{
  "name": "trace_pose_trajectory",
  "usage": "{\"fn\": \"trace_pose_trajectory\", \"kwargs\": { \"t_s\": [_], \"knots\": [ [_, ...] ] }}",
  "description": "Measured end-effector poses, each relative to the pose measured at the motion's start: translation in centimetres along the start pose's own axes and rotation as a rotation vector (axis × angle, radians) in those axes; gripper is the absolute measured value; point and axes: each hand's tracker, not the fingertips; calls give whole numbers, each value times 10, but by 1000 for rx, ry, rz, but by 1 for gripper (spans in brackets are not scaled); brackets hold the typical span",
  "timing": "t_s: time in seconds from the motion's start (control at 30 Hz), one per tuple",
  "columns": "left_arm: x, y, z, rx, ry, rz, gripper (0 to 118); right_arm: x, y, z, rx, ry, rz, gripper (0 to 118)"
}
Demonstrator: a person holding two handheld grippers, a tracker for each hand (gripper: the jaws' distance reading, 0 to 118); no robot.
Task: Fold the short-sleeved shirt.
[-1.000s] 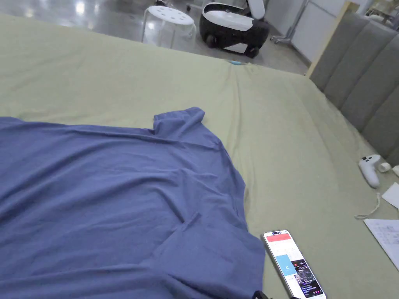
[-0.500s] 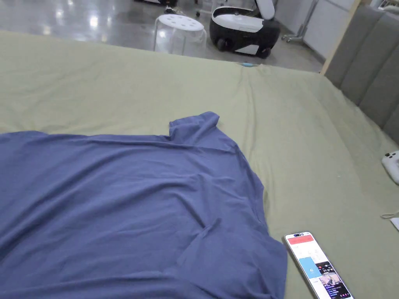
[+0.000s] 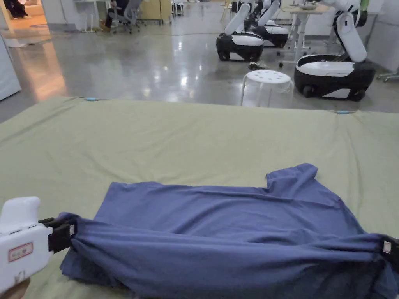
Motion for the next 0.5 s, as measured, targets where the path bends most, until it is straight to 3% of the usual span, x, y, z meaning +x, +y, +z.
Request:
{"fn": "trace_pose_trajectory", "kwargs": {
  "t_s": [0.1, 0.2, 0.23, 0.27, 0.3, 0.33, 0.37, 0.4, 0.47, 0.5],
  "knots": [
    [-4, 12, -46, -64, 11, 23, 8, -3, 7, -51, -72, -39, 52, 9],
    [1, 17, -72, -85, -2, 73, 10, -2, 3, -84, -114, -50, 41, 9],
    [2, 17, -74, -79, -1, 68, 19, -3, 1, -90, -128, -60, 31, 9],
    [5, 16, -73, -69, 12, 61, 37, 0, -3, -94, -134, -60, 27, 12],
    [7, 15, -70, -61, 6, 60, 54, 1, -5, -95, -142, -48, 19, 32],
    [8, 13, -61, -30, -10, 49, 55, 1, -6, -94, -144, -49, 21, 58],
    [11, 13, -52, 1, -45, 28, 55, 0, -7, -92, -144, -55, 22, 69],
    [15, 12, -39, 30, -64, 4, 56, 5, -8, -87, -142, -61, 16, 61],
    [27, 8, -1, 88, -70, -80, 55, 7, -5, -67, -112, -34, -22, 63],
    [35, 6, 20, 130, -58, -139, 56, 5, -4, -52, -48, -30, -4, 63]
  ]
}}
